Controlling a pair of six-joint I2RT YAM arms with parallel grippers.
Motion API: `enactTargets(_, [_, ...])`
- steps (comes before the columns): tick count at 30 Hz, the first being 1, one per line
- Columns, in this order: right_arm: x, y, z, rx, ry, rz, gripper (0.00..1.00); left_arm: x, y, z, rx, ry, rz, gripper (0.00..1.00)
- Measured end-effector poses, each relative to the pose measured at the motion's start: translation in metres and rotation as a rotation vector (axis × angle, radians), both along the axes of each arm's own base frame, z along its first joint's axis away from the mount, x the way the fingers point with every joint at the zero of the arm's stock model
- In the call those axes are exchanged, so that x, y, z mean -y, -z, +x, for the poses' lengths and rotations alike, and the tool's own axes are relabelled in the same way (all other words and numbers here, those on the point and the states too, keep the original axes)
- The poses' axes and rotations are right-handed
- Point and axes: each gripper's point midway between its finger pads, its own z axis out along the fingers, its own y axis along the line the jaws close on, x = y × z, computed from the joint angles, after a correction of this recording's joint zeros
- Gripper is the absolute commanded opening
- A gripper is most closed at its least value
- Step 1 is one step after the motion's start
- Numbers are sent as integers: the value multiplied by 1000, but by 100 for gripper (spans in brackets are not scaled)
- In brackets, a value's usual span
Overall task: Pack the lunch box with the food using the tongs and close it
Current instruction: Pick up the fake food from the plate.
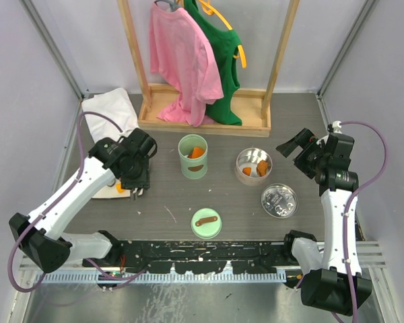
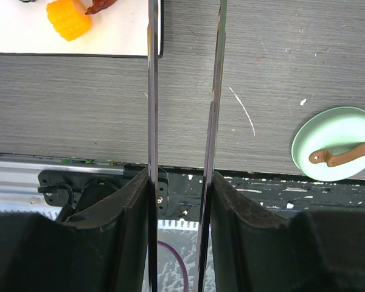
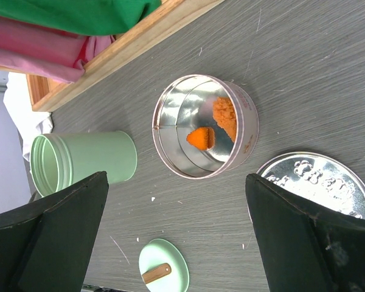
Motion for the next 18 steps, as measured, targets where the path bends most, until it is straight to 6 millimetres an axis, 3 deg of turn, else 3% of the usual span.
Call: enactTargets(18, [-2,1,0,2,-8,6,100,-8,21,3,-111,27,93,44])
